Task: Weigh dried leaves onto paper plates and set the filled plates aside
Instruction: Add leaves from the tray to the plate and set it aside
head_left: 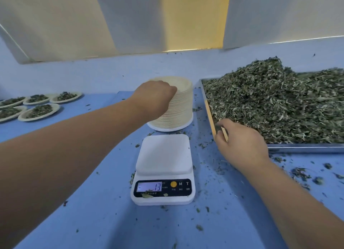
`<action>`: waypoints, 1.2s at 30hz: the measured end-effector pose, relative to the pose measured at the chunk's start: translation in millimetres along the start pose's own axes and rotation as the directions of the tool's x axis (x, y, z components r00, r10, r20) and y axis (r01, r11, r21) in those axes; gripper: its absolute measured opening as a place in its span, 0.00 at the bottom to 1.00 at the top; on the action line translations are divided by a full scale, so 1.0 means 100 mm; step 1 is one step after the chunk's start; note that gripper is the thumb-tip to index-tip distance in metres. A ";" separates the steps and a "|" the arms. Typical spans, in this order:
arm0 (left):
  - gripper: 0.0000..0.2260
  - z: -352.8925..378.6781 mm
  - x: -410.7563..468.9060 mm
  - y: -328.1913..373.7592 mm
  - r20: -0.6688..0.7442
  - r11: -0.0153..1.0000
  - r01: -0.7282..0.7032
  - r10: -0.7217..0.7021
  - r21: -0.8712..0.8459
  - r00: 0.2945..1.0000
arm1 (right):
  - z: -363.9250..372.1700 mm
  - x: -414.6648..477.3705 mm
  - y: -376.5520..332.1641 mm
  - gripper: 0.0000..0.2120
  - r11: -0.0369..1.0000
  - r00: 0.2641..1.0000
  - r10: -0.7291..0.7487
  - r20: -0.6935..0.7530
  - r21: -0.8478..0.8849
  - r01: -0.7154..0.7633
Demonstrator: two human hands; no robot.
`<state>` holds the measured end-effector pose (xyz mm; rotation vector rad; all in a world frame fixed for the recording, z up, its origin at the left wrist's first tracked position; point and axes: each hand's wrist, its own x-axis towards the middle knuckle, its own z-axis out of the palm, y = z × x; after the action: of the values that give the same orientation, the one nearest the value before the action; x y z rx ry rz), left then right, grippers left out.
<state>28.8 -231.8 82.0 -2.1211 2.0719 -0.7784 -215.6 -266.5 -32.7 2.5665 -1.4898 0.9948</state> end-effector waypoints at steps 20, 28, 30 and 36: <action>0.24 -0.11 0.07 0.03 -0.014 0.972 -0.122 0.127 0.201 0.992 | 0.06 0.02 -0.01 0.11 0.996 0.999 0.036 0.037 -0.079 -0.033; 0.10 -0.01 -0.03 -0.09 -0.263 0.751 0.349 -0.561 -0.561 0.785 | 0.04 0.02 -0.02 0.12 0.997 0.998 0.040 0.041 -0.065 -0.038; 0.12 0.06 -0.12 -0.08 -0.228 0.581 0.324 -0.681 -0.746 0.696 | 0.04 0.01 -0.03 0.12 0.998 0.998 0.047 0.049 -0.046 -0.045; 0.14 0.25 -0.58 0.08 -0.171 0.253 0.064 -0.801 -0.965 0.574 | 0.03 -0.03 -0.12 0.19 0.980 0.999 -0.026 0.024 0.200 0.021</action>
<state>33.7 -184.8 39.7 -3.7805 2.5115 -0.4438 -205.9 -258.5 -33.1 2.7343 -1.4304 1.1688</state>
